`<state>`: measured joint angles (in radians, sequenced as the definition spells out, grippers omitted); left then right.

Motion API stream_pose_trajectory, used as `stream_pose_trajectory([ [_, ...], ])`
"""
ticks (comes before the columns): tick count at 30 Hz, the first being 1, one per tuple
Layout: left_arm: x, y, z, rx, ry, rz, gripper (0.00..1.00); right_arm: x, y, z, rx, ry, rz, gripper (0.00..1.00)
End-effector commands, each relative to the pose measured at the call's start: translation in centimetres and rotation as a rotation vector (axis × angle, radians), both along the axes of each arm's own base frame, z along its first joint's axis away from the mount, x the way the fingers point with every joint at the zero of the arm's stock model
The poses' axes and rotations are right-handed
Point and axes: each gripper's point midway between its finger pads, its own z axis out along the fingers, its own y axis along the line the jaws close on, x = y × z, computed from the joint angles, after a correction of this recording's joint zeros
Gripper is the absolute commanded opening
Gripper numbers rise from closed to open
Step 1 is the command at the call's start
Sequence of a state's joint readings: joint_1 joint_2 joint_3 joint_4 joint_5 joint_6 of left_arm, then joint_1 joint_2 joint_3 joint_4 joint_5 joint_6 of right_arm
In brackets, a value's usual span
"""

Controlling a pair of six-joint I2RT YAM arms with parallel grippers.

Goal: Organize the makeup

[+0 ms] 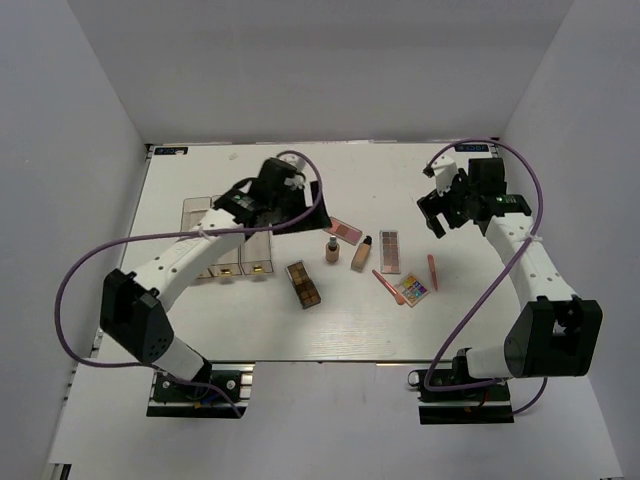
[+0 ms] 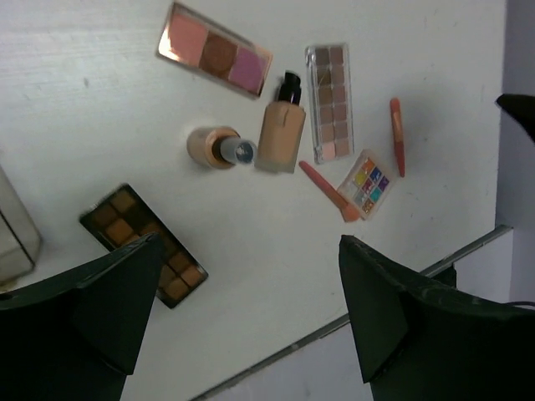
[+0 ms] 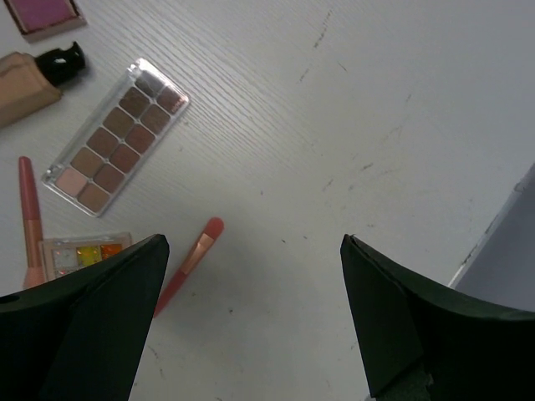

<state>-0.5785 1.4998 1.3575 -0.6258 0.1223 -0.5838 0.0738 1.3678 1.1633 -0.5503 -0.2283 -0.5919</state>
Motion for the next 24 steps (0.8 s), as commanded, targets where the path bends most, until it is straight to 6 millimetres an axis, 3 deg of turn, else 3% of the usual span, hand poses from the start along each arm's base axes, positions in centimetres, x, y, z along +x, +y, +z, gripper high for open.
stream_pose_trajectory([
  [1,-2.1,-1.4,-1.7,0.081,0.098,0.092,0.93,-0.5,-2.6,-1.2,-0.130,0.042,-0.079,0.89],
  [4,-3.7,-2.6,-4.0,0.164,0.164,0.139,0.86,-1.5,-2.4,-2.7,-0.124,0.121,-0.059,0.89],
  [7,-4.5,-2.0,-5.3,0.223,0.195,0.236,0.80,-1.9,-1.1,-2.5,-0.069,0.114,0.004,0.89],
  [9,-5.3,-1.5,-6.0,0.249,0.203,0.286,0.63,-1.3,-0.5,-1.6,-0.014,0.075,-0.022,0.89],
  [11,-5.7,-1.1,-6.0,0.245,0.196,0.316,0.58,-1.5,0.2,-1.6,0.012,0.072,0.001,0.85],
  [12,-6.0,-1.1,-6.1,0.235,0.202,0.333,0.57,-1.5,0.2,-1.7,0.025,0.077,-0.008,0.71],
  [13,-6.4,-0.2,-6.9,0.254,0.204,0.361,0.55,-1.2,0.4,-1.7,0.035,0.071,-0.009,0.45],
  [14,-6.5,0.1,-7.4,0.260,0.210,0.374,0.54,-1.2,0.4,-1.7,0.041,0.072,-0.014,0.37],
  [15,-6.5,0.2,-7.8,0.248,0.216,0.398,0.53,-1.1,0.5,-1.8,0.046,0.074,-0.015,0.35],
  [16,-6.7,0.2,-8.2,0.254,0.210,0.406,0.53,-1.0,0.6,-1.7,0.055,0.073,-0.020,0.39],
  [17,-7.0,0.8,-9.4,0.272,0.220,0.422,0.54,-0.9,0.9,-1.8,0.065,0.077,-0.013,0.64],
  [18,-7.0,0.9,-10.0,0.278,0.228,0.437,0.62,-0.8,1.0,-1.7,0.073,0.075,-0.013,0.80],
  [19,-6.8,1.2,-10.4,0.289,0.219,0.456,0.67,-0.8,1.1,-1.7,0.081,0.078,-0.010,0.87],
  [21,-6.5,2.0,-11.8,0.329,0.228,0.493,0.76,-0.7,1.4,-1.7,0.097,0.087,-0.004,0.89],
  [24,-6.0,2.5,-12.9,0.357,0.240,0.545,0.79,-0.6,1.8,-1.8,0.114,0.101,-0.005,0.89],
])
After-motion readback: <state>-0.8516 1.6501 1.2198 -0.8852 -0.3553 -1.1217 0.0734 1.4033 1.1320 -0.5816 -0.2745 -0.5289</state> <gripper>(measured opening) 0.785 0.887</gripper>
